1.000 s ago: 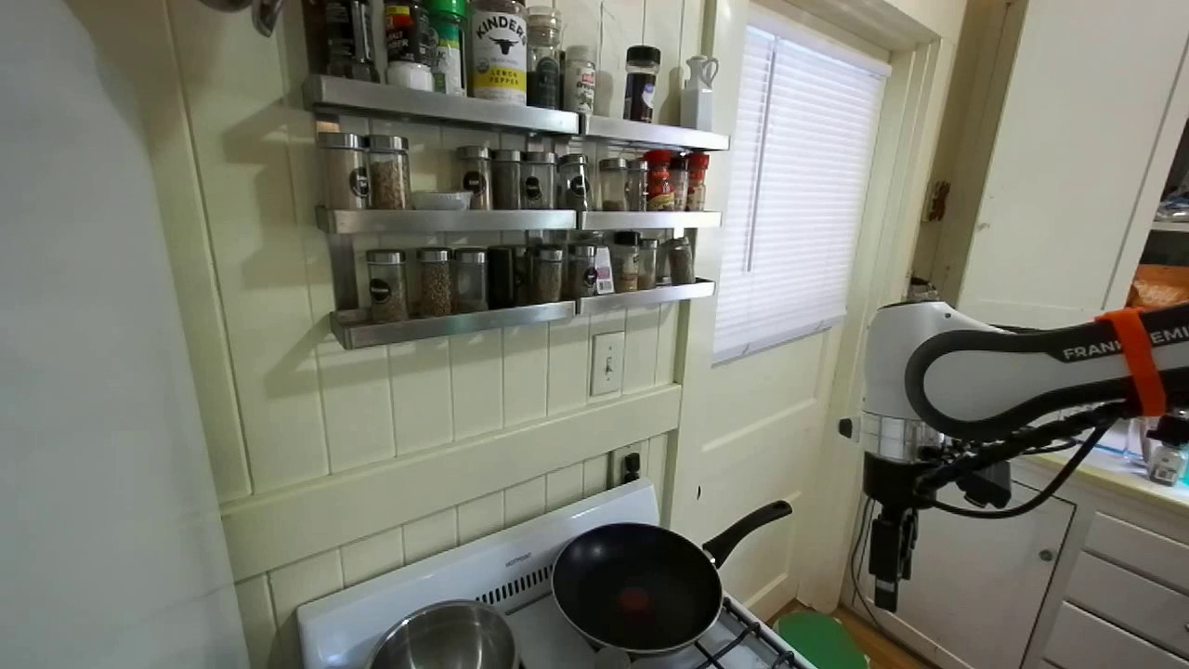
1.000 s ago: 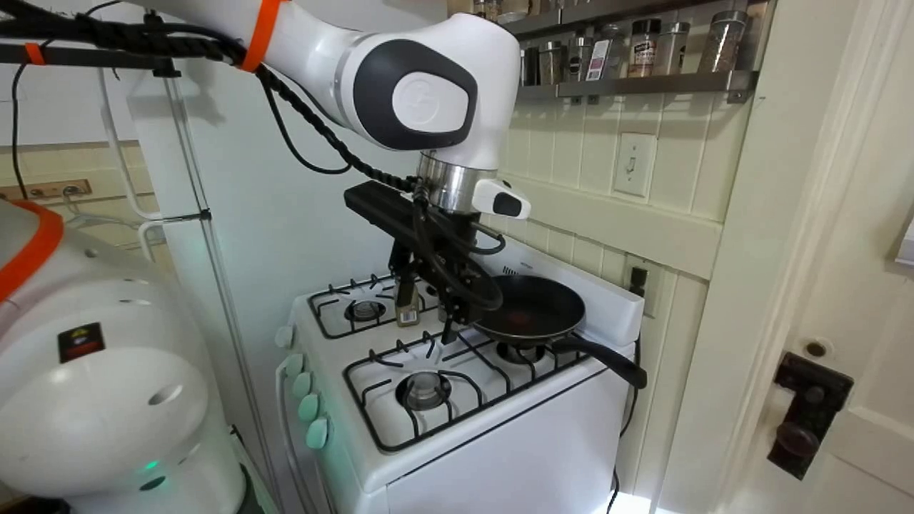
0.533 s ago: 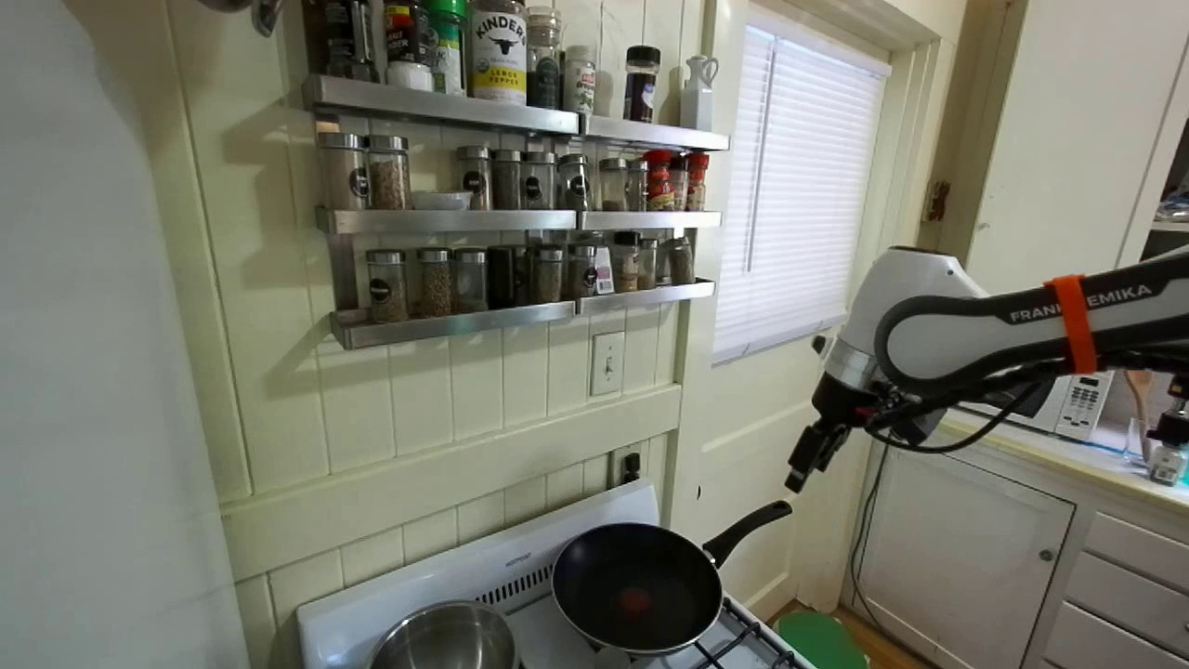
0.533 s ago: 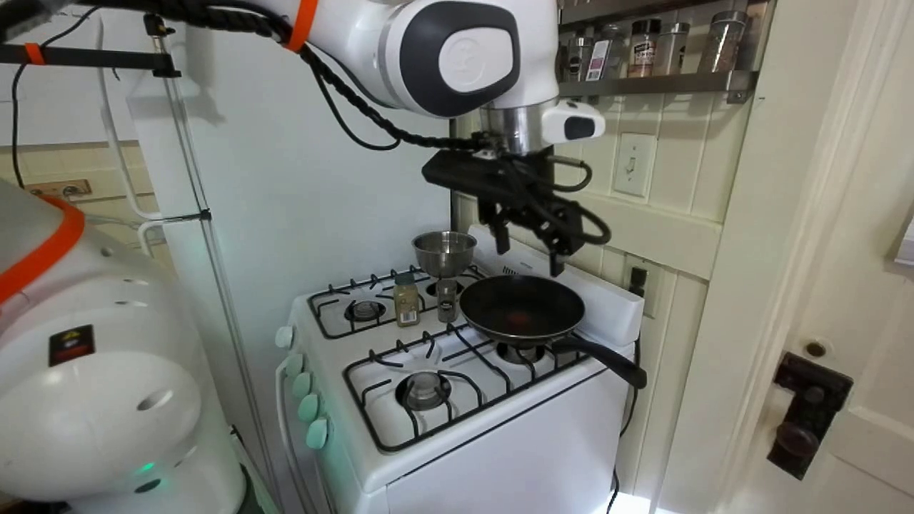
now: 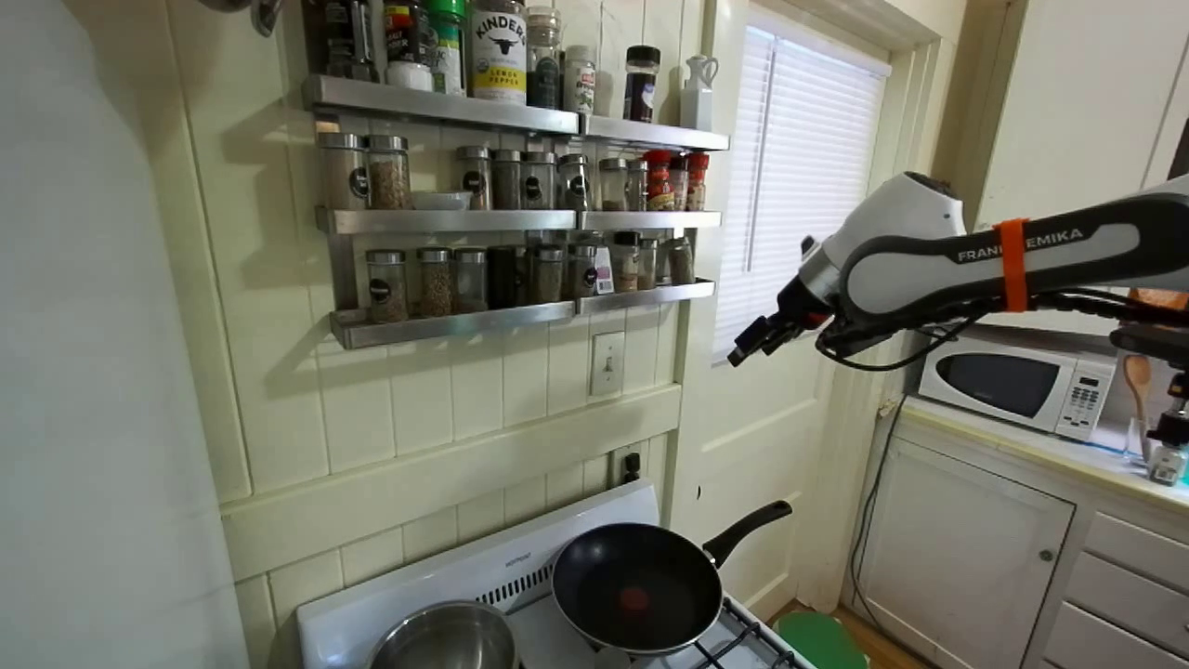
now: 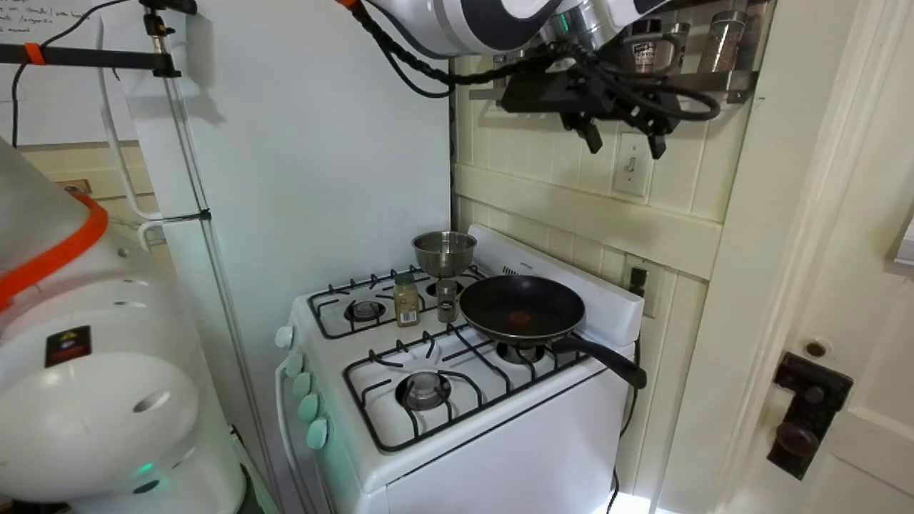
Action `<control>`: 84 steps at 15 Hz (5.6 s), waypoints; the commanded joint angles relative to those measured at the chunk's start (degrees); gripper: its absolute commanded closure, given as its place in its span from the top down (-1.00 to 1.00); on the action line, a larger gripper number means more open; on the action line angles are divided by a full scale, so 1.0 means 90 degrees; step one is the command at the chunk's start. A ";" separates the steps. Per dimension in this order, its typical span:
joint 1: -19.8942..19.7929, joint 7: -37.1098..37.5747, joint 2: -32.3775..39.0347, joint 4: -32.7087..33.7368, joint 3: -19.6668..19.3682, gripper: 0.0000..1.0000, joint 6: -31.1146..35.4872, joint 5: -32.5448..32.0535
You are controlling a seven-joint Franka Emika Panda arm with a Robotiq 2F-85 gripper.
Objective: Move one spice bottle from the middle shelf to the stove
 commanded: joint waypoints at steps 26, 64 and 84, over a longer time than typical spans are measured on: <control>-0.0660 0.1376 0.0351 0.2612 0.0627 1.00 0.0342 -0.0716; 0.0621 0.0443 0.2070 0.3554 -0.0213 -0.01 0.3186 0.0797; 0.0723 0.0401 0.2435 0.3603 -0.0232 -0.05 0.3752 0.0942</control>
